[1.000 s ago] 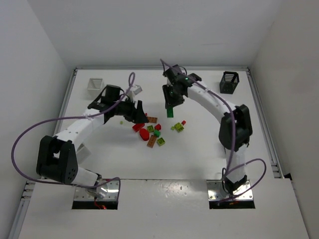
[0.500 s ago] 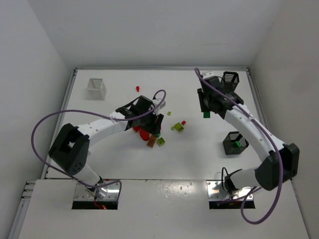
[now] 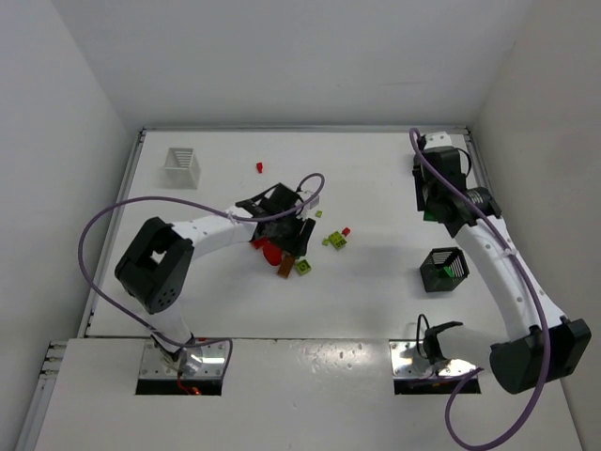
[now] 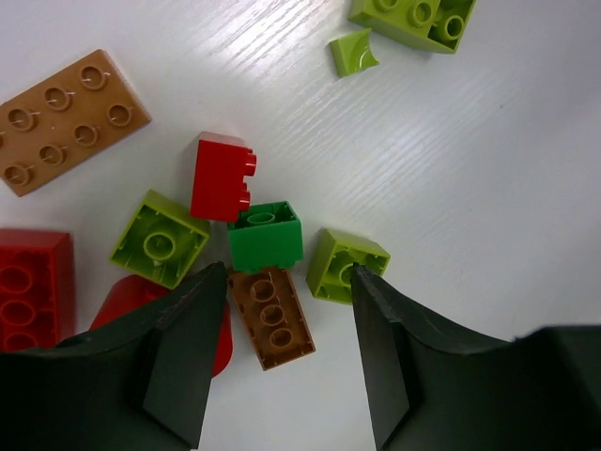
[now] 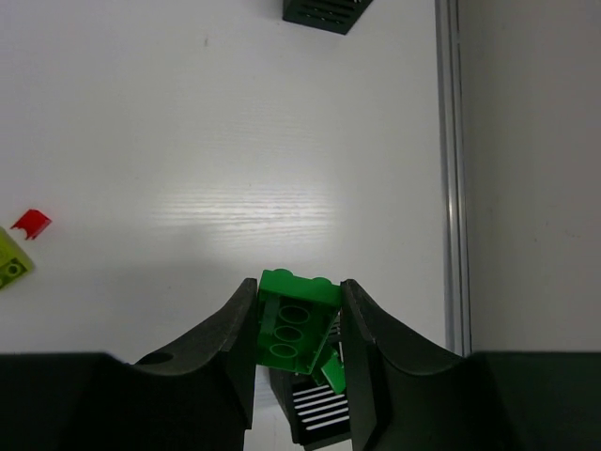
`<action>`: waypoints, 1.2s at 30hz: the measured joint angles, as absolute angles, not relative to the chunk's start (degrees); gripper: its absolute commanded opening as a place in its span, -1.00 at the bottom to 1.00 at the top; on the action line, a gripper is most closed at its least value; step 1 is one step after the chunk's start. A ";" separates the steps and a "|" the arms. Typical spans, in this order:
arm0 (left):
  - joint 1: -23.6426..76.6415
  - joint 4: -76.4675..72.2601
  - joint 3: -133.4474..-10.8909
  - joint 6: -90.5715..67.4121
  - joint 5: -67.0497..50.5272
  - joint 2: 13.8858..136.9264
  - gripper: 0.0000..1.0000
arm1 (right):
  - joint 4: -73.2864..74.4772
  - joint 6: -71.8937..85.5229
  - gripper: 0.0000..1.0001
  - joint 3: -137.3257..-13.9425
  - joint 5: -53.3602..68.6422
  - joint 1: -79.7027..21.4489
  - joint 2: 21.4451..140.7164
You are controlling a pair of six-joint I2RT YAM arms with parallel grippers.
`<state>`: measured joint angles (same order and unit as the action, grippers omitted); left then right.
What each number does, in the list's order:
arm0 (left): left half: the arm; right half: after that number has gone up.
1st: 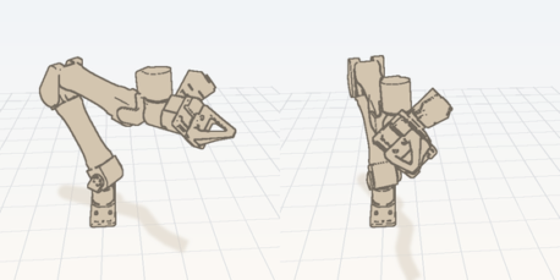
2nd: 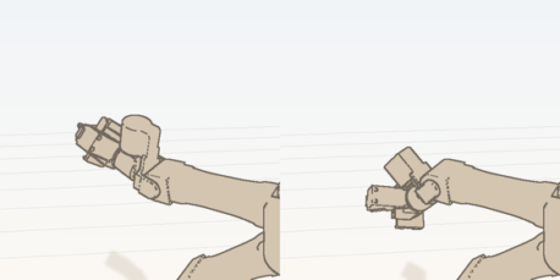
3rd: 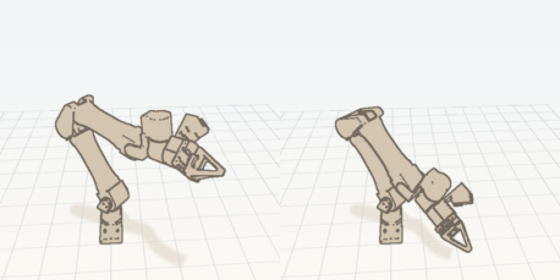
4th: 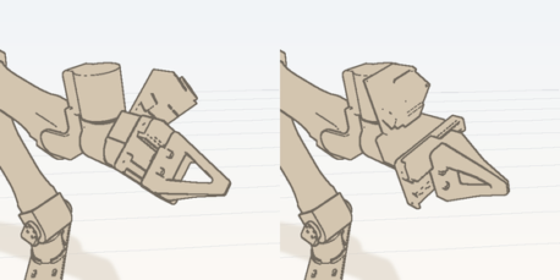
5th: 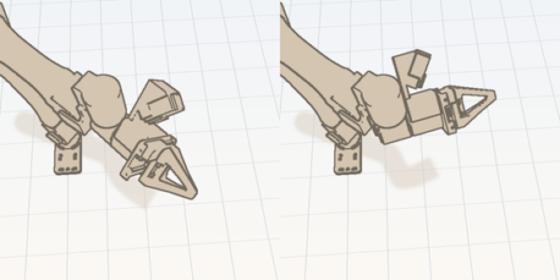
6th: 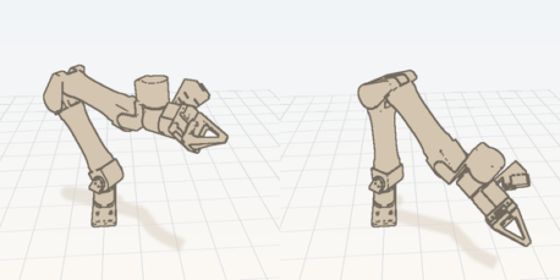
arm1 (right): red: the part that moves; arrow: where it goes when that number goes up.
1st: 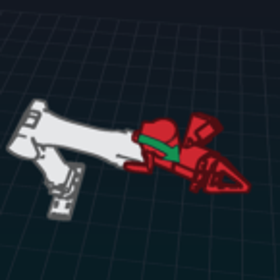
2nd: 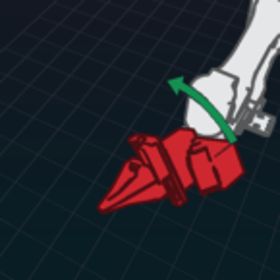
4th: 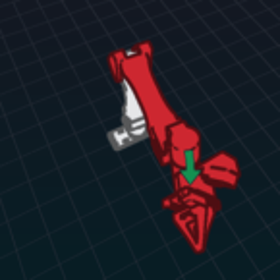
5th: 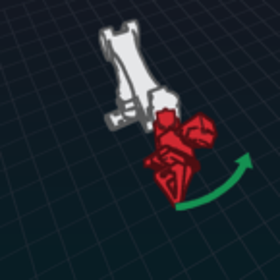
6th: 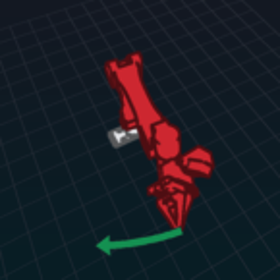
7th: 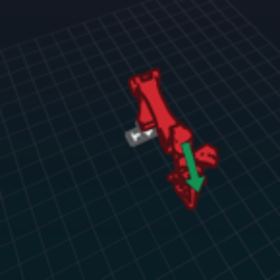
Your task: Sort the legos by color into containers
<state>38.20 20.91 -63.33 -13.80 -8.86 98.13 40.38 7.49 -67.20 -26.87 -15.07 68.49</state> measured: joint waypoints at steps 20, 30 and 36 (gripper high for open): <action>39.42 21.02 -66.50 -13.98 -9.54 104.64 -0.35 | 43.11 3.86 -1.00 -54.74 -24.49 -5.28 63.05; 39.68 21.02 -67.24 -13.76 -11.05 105.25 -0.68 | 42.06 3.16 -1.00 -53.34 -21.85 -2.17 62.92; 39.68 21.08 -68.47 -13.30 -12.91 105.43 -0.68 | 42.65 2.50 -1.00 -53.34 -19.16 -0.60 63.20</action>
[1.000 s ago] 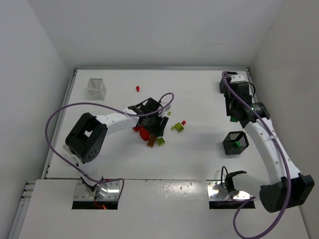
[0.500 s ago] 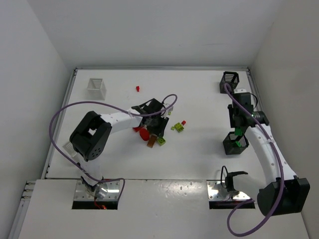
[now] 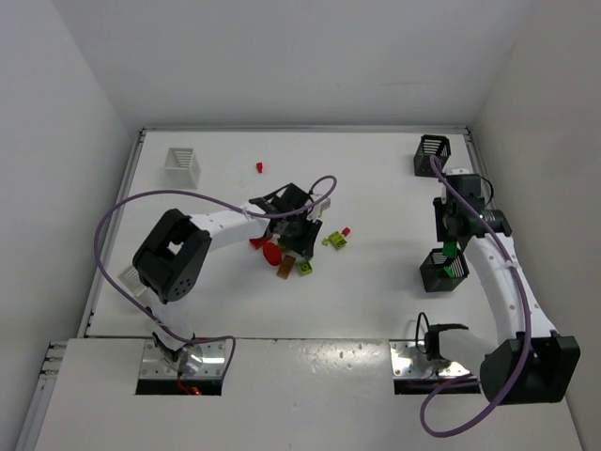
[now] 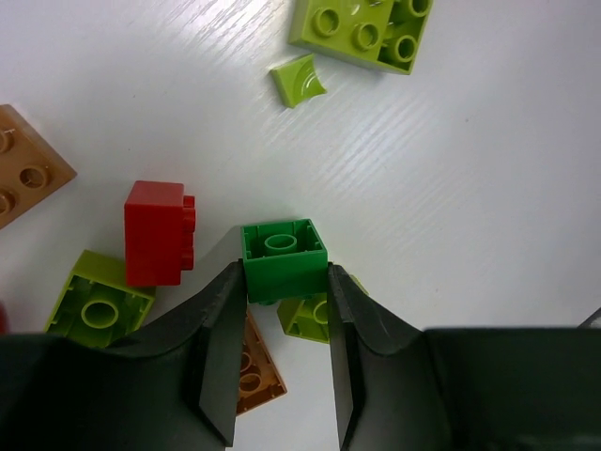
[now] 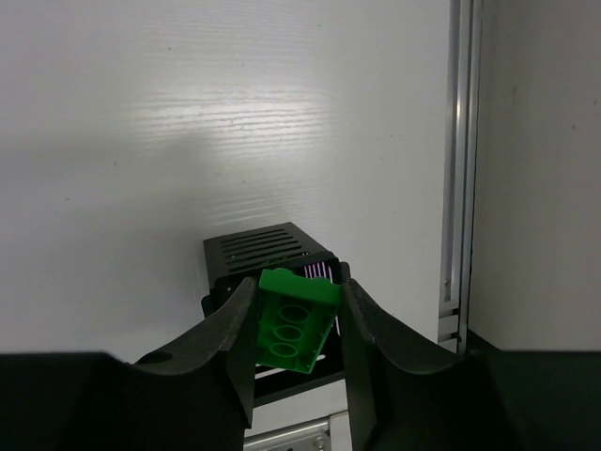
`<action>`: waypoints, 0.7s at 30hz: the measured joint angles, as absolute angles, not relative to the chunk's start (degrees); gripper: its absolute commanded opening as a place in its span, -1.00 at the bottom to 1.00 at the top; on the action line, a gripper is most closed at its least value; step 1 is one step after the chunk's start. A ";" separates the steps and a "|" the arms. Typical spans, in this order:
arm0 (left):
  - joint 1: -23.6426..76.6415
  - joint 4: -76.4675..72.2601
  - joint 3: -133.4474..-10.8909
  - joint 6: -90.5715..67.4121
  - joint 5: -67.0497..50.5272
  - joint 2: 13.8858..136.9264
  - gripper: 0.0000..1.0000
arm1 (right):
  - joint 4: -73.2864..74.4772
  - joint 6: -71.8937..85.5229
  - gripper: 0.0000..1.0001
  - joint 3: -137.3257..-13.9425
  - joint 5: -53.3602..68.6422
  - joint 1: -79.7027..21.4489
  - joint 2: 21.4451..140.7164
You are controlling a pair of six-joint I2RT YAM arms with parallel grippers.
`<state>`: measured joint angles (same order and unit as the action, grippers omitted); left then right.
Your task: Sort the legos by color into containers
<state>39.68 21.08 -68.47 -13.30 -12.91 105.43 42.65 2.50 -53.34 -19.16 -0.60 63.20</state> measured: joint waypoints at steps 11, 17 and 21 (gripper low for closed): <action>39.68 21.12 -69.06 -12.49 -16.36 103.55 -0.70 | 44.45 -0.80 -0.83 -53.34 -14.22 0.84 66.94; 39.68 21.12 -70.41 -12.25 -17.76 102.72 -0.70 | 44.77 -2.39 0.02 -53.34 -13.39 1.34 66.96; 39.68 19.75 -71.46 -12.01 -20.29 101.95 -0.70 | 45.71 -3.20 0.41 -53.39 -12.86 1.41 66.96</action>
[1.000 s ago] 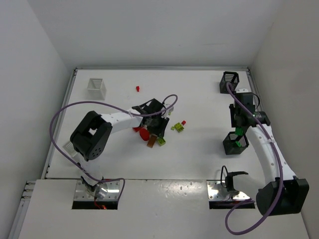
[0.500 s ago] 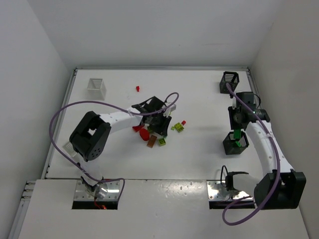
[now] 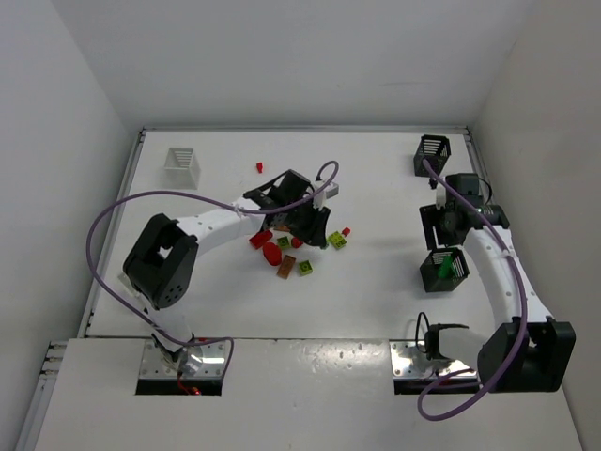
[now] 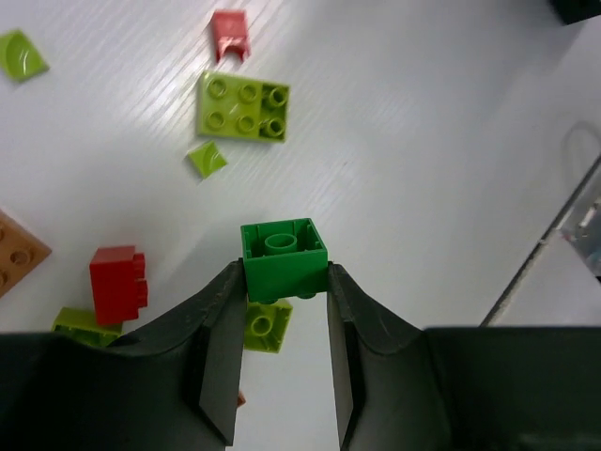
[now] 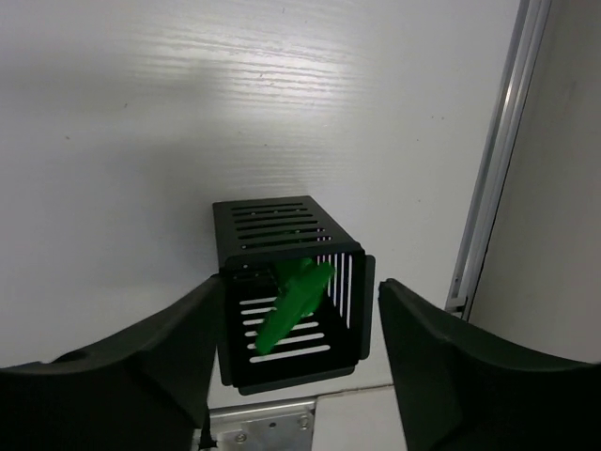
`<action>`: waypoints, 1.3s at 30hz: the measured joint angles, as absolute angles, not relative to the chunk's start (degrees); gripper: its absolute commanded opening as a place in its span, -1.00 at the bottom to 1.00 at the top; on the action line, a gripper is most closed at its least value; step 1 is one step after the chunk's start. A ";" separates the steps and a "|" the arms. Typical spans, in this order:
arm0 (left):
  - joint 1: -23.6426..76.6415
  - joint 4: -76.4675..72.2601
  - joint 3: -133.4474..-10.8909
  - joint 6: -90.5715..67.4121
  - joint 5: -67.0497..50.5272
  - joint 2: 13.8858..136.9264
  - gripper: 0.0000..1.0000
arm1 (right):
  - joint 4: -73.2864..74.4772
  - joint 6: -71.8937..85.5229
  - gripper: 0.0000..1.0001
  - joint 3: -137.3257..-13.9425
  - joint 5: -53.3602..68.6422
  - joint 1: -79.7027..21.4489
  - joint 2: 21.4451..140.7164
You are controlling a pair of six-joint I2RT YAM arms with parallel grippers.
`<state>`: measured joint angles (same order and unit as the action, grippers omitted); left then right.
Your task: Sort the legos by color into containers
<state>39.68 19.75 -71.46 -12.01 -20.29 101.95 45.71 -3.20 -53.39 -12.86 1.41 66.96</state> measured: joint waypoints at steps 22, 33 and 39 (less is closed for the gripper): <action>50.39 -13.50 -91.83 -41.15 -42.59 119.07 -0.67 | 48.80 5.32 0.63 -101.58 0.51 5.23 72.95; 59.72 -17.26 -110.28 -45.60 -37.41 131.81 -0.62 | 52.25 9.47 0.63 -104.03 5.67 5.50 76.16; 61.14 -16.49 -111.72 -45.25 -35.16 134.32 -0.60 | 52.84 10.02 0.63 -104.03 7.22 5.50 76.16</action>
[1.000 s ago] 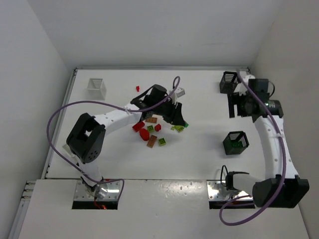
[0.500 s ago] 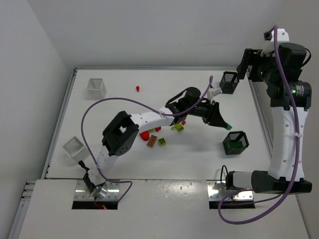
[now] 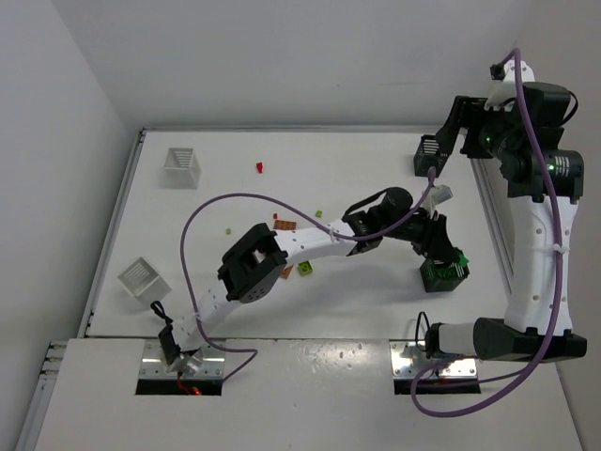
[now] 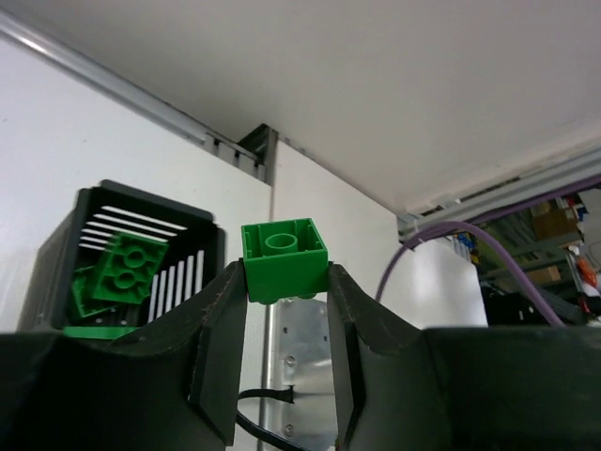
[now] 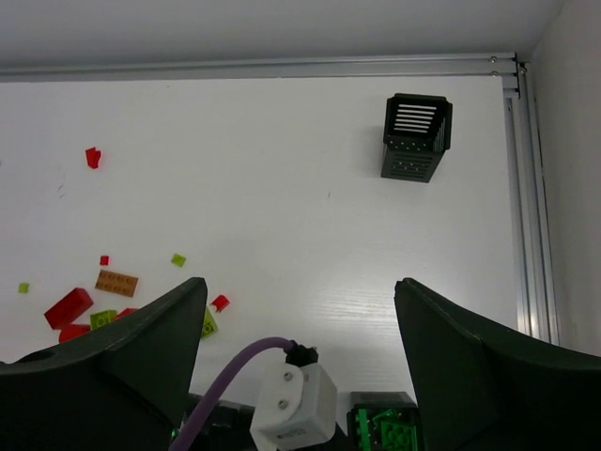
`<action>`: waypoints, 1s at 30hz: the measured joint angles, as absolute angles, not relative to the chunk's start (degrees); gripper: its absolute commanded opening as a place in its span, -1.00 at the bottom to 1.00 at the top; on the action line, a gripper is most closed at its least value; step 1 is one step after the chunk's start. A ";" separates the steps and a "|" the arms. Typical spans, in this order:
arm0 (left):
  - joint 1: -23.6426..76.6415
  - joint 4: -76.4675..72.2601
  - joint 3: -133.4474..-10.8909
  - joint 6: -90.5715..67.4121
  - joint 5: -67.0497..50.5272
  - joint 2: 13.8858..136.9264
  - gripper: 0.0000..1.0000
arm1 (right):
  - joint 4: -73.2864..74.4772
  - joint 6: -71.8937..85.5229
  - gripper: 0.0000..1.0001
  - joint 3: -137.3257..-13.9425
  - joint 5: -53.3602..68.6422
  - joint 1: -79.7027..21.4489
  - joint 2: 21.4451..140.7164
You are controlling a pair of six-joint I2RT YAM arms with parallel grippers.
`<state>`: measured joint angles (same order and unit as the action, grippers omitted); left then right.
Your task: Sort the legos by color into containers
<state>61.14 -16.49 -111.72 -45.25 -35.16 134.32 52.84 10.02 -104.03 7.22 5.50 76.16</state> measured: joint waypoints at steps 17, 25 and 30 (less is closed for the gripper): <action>61.01 -8.99 -115.35 -39.38 -28.62 138.04 0.04 | 53.65 10.09 0.63 -101.23 8.19 5.50 75.68; 60.75 -8.51 -115.35 -38.41 -28.42 138.04 0.13 | 53.65 10.09 0.63 -100.92 8.19 5.50 75.66; 60.53 -7.86 -115.09 -37.32 -28.34 137.75 0.13 | 53.63 9.98 0.63 -100.92 8.84 5.50 75.72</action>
